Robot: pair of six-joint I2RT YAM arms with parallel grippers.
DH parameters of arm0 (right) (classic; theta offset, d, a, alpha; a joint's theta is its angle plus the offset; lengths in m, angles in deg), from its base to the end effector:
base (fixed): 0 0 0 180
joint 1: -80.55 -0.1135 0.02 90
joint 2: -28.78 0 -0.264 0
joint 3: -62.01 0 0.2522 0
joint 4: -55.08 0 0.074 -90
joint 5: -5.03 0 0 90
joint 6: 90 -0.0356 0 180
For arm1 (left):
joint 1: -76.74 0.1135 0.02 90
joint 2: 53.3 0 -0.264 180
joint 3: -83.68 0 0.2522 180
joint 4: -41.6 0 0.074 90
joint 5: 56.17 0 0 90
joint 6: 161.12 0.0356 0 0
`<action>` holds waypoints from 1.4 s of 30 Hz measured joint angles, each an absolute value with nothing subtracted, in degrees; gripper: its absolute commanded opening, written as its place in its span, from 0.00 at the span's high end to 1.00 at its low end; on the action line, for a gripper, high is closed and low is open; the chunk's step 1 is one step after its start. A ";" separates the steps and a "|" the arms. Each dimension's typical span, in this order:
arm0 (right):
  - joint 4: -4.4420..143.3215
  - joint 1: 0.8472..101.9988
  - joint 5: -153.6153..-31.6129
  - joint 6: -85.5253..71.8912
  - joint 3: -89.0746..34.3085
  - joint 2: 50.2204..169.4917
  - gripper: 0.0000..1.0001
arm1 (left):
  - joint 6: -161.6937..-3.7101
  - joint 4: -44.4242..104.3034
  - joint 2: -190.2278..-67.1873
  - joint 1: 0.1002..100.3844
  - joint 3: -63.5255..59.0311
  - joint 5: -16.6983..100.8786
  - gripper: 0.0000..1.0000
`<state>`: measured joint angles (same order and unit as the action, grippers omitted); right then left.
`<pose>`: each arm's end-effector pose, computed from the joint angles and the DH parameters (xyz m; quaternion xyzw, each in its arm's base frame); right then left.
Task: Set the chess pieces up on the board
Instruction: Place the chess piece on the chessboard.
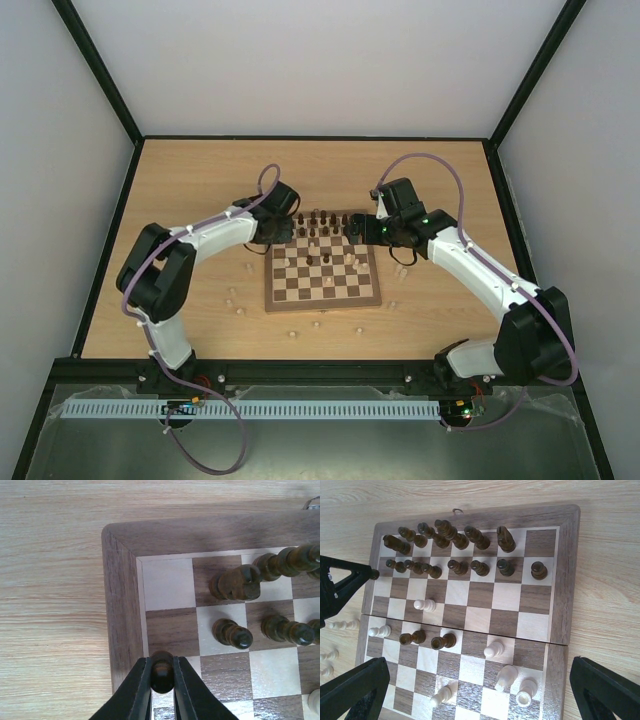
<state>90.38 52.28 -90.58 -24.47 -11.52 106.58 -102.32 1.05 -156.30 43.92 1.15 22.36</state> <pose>0.2626 0.1452 0.2831 -0.0508 0.9024 0.2287 0.3616 0.3134 -0.1937 0.1873 -0.0114 0.9636 -0.0499 0.2624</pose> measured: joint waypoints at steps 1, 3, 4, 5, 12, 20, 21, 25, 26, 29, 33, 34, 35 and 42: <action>90.38 52.28 -90.58 -24.47 -11.52 106.64 0.00 | -102.26 1.16 -156.48 43.92 0.95 22.41 0.88; 90.38 52.28 -90.58 -24.47 -11.52 106.71 0.00 | -102.15 1.27 -156.89 43.92 0.41 22.43 0.88; 90.38 52.23 -90.58 -24.47 -11.52 106.73 0.00 | -102.13 1.40 -157.13 43.92 0.08 22.45 0.88; 90.36 52.23 -90.58 -24.47 -11.52 106.73 0.00 | -102.10 1.40 -157.35 43.92 -0.21 22.45 0.88; 90.36 52.06 -90.67 -24.47 -11.52 106.73 0.00 | -101.73 1.79 -158.95 43.92 -1.41 22.65 0.88; 90.36 52.04 -90.95 -24.47 -11.52 106.73 0.00 | -101.32 1.79 -159.80 43.92 -1.74 22.67 0.87; 90.36 52.04 -90.95 -24.47 -11.52 106.73 0.00 | -101.30 1.82 -159.91 43.92 -1.85 22.69 0.87; 90.36 52.04 -90.99 -24.47 -11.52 106.73 0.00 | -101.16 1.82 -160.35 43.92 -2.11 22.69 0.86; 90.36 52.04 -90.99 -24.45 -11.52 106.73 0.00 | -101.12 1.84 -160.35 43.92 -2.11 22.69 0.86; 90.36 52.04 -90.99 -24.45 -11.52 106.77 0.00 | -101.10 1.84 -160.37 43.92 -2.13 22.69 0.83; 90.34 52.04 -91.02 -24.45 -11.52 107.01 0.00 | -101.01 1.82 -160.46 43.92 -2.13 22.67 0.78; 90.34 52.02 -90.99 -24.45 -11.52 107.10 0.00 | -100.95 1.82 -160.48 43.92 -2.13 22.67 0.78; 90.34 52.02 -91.02 -24.45 -11.49 107.12 0.00 | -101.03 1.82 -160.48 43.92 -2.13 22.69 0.77; 90.34 51.97 -91.04 -24.45 -11.45 107.27 0.00 | -100.95 1.79 -160.41 43.92 -2.13 22.67 0.64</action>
<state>90.34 51.97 -91.04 -24.45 -11.45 107.27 -100.95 1.79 -160.41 43.92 -2.13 22.67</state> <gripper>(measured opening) 0.996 0.308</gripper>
